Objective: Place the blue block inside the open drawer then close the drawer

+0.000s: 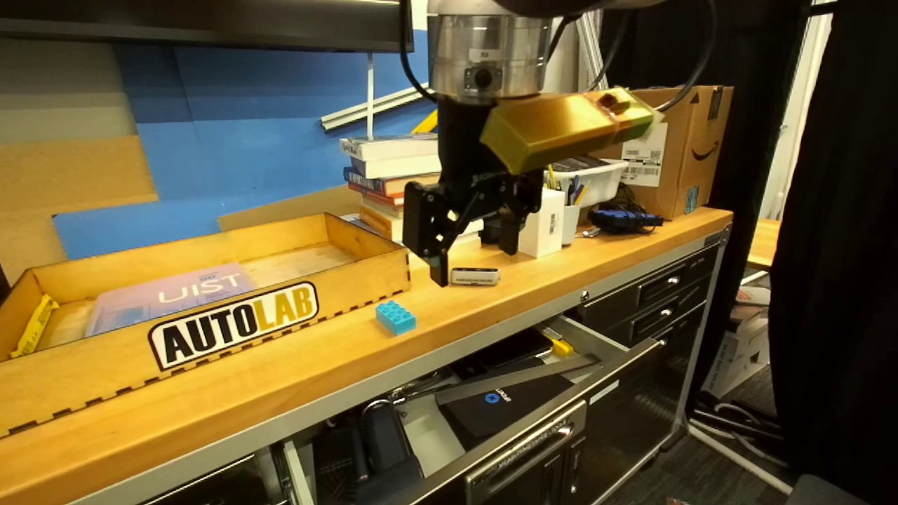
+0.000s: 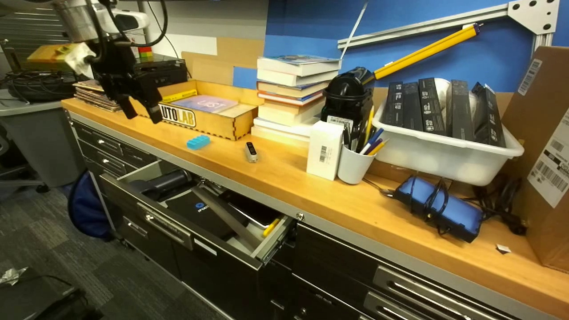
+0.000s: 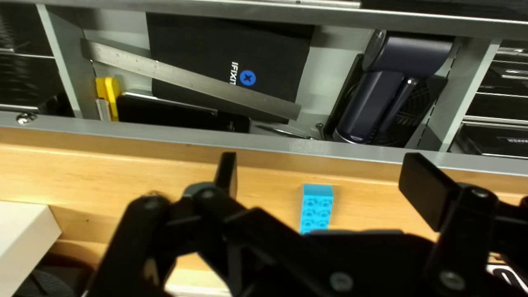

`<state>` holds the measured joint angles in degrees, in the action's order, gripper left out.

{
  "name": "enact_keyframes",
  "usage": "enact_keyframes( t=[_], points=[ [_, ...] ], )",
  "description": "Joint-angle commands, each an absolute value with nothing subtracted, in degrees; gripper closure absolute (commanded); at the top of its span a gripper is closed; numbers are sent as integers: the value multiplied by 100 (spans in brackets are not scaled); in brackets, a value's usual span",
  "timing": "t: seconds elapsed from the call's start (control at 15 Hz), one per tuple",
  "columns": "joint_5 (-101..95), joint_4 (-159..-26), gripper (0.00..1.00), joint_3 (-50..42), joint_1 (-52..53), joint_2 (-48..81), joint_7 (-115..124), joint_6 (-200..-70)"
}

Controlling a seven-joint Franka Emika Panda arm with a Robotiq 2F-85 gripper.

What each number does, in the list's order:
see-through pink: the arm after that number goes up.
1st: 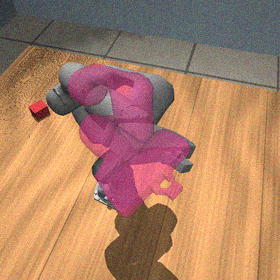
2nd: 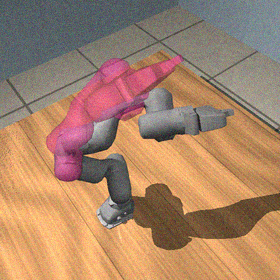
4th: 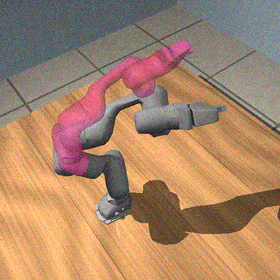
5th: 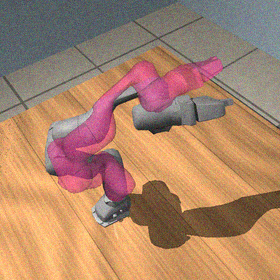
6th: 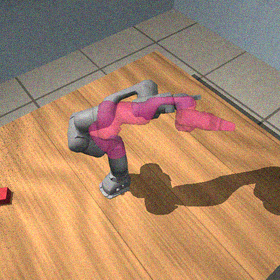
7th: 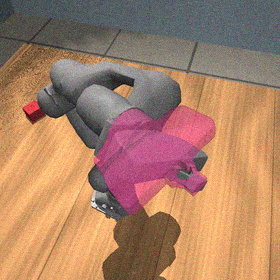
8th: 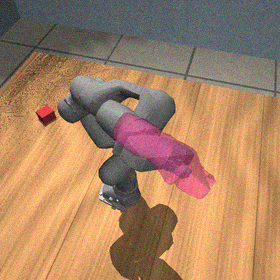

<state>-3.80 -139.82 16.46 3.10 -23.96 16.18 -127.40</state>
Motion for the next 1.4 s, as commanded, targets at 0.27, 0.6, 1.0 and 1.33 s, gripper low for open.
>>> enact_keyframes(
  t=[0.27, 0.6, 1.0, 1.33],
  points=[
    [-908, -12280, 0, 1412, 441, -213, 1224, -12970],
    [-1133, -11593, 0, 1191, 586, 669, 1202, -13075],
    [-726, -11225, 0, 1038, 718, 1316, 861, -13297],
    [-729, -11222, 42, 939, 818, 1453, 947, -13322]
  ],
)
